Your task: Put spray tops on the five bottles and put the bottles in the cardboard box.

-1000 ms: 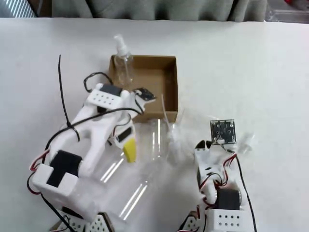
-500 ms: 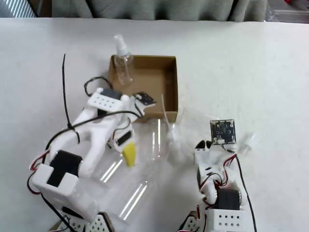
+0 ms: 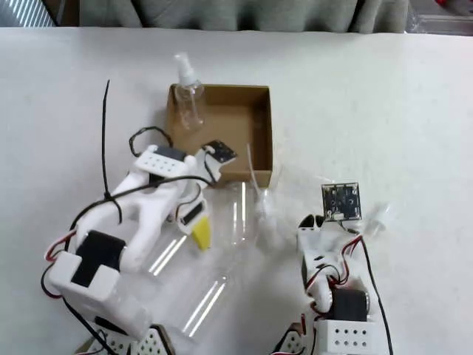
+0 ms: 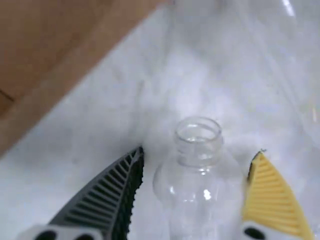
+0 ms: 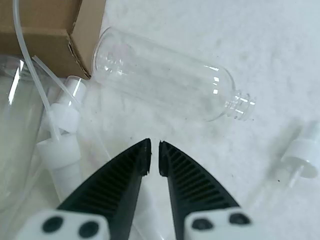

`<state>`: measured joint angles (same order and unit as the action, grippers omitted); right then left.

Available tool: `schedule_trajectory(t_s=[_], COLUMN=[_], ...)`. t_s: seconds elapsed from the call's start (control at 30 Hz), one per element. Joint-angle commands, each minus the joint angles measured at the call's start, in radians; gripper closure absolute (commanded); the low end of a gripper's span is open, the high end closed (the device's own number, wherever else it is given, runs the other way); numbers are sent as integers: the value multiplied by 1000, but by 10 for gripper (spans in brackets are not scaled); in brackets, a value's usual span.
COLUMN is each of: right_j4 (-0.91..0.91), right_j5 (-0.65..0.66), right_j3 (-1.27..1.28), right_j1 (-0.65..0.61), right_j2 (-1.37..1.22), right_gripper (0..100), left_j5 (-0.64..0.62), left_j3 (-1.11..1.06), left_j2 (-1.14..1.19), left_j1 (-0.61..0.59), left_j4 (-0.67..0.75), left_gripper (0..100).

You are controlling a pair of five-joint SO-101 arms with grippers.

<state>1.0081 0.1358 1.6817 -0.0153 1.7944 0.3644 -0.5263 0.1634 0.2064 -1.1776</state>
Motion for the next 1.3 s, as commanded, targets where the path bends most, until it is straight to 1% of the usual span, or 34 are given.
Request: schedule_trajectory(t_s=[0.0,0.2,0.33,0.4,0.53,0.57,0.63,0.73,0.93,1.03,1.17,1.27], right_j4=[5,5,5,5,5,5,5,5,5,5,5,4], right_j5=[12,12,12,12,12,12,12,12,12,12,11,11], right_j3=[9,9,9,9,9,9,9,9,9,9,9,9], right_j1=[-10,-10,-10,-10,-10,-10,-8,-8,-5,-7,-5,-4], right_j2=[4,4,4,4,4,4,4,4,4,4,4,4], right_gripper=[981,981,981,981,981,981,981,981,981,981,981,981], left_j5=[-17,-15,-17,-9,-6,-6,-6,-6,-9,-18,-135,-189], left_j3=[-5,-9,-14,-15,-25,-25,-25,-25,-5,21,20,17], left_j2=[-47,-44,-39,-38,-38,-38,-38,-38,-53,-116,-245,-300], left_j1=[12,12,12,13,31,39,42,38,36,25,-30,-79], left_j4=[25,32,68,74,74,74,71,71,74,72,74,74], left_gripper=[676,676,689,749,971,991,946,984,980,980,980,980])
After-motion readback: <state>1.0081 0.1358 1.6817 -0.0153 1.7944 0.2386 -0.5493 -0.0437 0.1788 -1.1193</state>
